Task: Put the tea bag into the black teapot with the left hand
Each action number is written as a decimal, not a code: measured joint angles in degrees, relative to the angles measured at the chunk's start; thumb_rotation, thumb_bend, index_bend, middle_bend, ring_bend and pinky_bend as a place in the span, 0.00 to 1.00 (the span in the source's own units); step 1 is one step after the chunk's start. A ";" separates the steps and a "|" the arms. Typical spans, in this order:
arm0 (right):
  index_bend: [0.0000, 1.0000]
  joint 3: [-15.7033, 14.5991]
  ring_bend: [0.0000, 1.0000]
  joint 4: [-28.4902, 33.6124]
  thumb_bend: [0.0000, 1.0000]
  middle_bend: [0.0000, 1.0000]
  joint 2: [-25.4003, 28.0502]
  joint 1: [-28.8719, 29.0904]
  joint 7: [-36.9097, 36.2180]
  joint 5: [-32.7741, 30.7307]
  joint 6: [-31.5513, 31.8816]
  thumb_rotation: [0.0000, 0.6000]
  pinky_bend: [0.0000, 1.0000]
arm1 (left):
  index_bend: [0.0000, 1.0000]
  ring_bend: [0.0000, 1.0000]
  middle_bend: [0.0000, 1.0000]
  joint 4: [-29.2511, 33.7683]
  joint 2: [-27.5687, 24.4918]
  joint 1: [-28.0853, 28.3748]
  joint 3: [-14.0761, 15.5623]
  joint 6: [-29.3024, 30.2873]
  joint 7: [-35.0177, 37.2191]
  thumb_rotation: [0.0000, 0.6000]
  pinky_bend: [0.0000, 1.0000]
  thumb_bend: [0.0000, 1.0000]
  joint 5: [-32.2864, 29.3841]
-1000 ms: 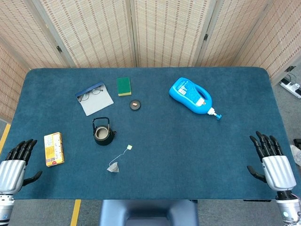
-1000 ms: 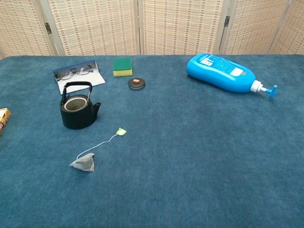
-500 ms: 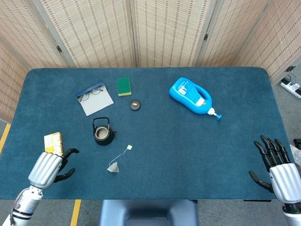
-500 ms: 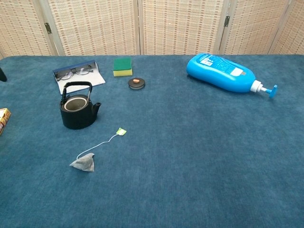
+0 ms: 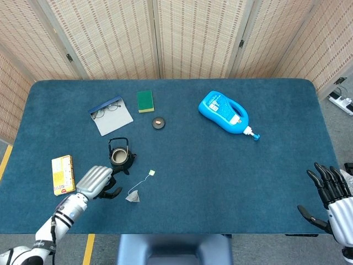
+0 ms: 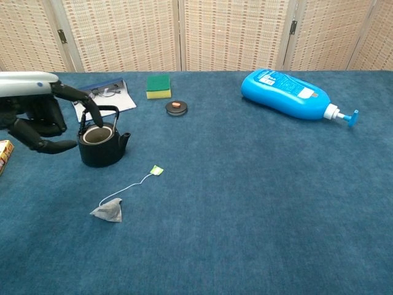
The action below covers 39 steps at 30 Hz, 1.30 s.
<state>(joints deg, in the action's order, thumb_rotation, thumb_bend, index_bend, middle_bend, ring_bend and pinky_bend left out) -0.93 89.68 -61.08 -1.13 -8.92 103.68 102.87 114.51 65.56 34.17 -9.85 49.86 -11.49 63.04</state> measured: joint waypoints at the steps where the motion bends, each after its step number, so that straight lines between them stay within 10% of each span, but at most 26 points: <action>1: 0.00 0.02 0.00 -0.02 0.25 0.00 0.06 0.10 -0.29 -0.08 -0.20 1.00 0.00 | 0.36 1.00 1.00 -0.30 0.71 1.21 -0.39 -0.57 -0.52 1.00 1.00 0.46 -1.96; 15: 0.00 0.51 0.00 -0.73 0.25 0.00 0.75 1.16 -3.73 -1.63 -2.13 1.00 0.00 | 0.42 1.00 1.00 -14.38 16.20 12.14 -2.23 -0.49 -6.79 1.00 1.00 0.46 -14.14; 26: 0.00 0.44 0.00 -1.16 0.25 0.00 1.50 0.59 -6.73 -1.50 -0.45 1.00 0.00 | 0.43 1.00 1.00 -20.21 26.90 15.26 0.89 10.97 -22.16 1.00 1.00 0.46 -17.00; 39: 0.00 -0.93 0.00 -3.20 0.25 0.00 3.05 0.10 -13.43 0.55 1.48 1.00 0.00 | 0.45 1.00 1.00 -28.99 31.78 16.87 0.96 8.06 -23.62 1.00 1.00 0.46 -19.49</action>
<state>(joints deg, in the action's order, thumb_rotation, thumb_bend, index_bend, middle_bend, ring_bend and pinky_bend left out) -1.86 86.48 -58.03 -1.03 -22.35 104.23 104.35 85.52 97.34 51.04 -8.89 57.92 -35.11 43.55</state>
